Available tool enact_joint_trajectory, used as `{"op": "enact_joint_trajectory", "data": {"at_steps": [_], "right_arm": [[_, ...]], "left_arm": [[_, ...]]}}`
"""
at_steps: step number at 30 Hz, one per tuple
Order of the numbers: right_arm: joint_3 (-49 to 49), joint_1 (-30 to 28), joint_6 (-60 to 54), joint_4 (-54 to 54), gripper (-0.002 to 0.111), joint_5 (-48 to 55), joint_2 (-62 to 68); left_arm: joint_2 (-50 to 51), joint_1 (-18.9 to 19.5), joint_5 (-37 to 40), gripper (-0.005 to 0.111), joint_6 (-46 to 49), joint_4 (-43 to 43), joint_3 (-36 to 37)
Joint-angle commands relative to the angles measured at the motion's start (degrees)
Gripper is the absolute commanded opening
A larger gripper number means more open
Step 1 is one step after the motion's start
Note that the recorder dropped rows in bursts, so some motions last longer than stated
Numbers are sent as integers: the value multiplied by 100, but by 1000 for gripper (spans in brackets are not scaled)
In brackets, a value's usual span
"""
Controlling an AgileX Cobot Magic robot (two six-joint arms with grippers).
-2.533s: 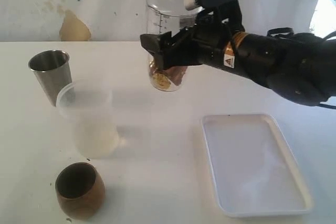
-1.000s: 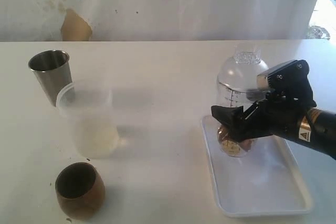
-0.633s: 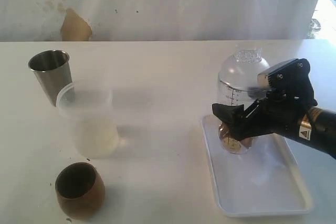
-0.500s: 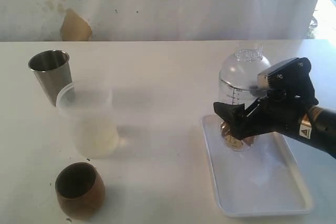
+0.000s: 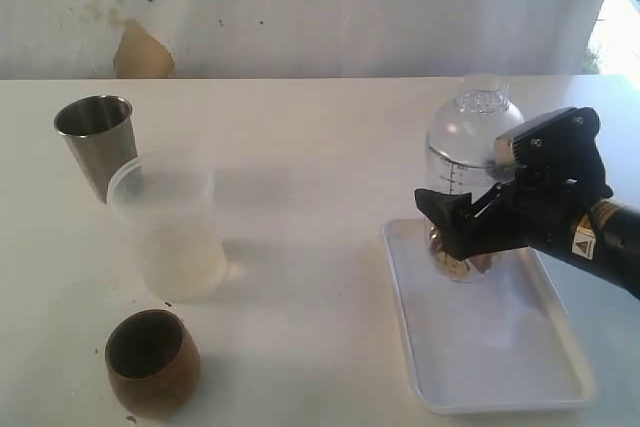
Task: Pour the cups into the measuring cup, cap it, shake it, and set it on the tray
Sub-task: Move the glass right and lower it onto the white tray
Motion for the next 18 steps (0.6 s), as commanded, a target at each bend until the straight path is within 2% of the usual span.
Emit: {"op": "enact_joint_trajectory", "data": {"at_steps": [1,10,18], "right_arm": [[1,-27,-56,47,83,-310,-67],[1,-27,345,57,83,-885,-18],[166,-27,-245,55,83,-1707,814]], "left_arm": [[-21,-21,-46,0,-1,-11,31],[-21,-21,-46,0,-1,-11,31],[-21,-21,-46,0,-1,-11,31]]}}
